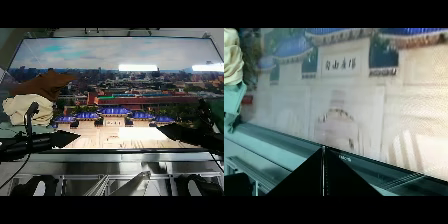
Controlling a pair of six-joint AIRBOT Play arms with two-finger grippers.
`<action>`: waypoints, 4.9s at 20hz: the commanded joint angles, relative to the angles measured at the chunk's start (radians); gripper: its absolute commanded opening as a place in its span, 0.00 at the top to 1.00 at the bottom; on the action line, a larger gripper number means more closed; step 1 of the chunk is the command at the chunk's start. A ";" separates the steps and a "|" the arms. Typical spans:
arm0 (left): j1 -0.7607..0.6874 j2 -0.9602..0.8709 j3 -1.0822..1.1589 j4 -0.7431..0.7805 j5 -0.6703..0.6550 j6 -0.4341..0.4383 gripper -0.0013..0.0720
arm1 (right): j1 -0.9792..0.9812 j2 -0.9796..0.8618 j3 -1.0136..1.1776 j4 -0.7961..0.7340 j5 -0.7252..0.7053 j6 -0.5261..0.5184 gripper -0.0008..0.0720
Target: Fold the shirts.
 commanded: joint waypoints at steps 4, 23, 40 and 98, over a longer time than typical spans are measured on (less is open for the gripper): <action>0.160 -0.070 0.169 0.253 -0.062 -0.010 0.96 | 0.001 0.001 0.000 0.000 0.000 0.000 0.96; 0.424 -1.668 1.695 0.599 0.082 -0.071 0.02 | 0.001 0.000 0.000 0.067 -0.116 0.000 0.96; -0.138 -1.129 1.628 -0.157 -0.235 0.022 0.95 | -0.002 0.000 0.000 0.171 -0.085 -0.169 0.95; 0.047 -0.412 0.991 0.214 -0.020 0.120 0.94 | -0.141 -0.195 0.605 0.278 0.098 -0.395 0.96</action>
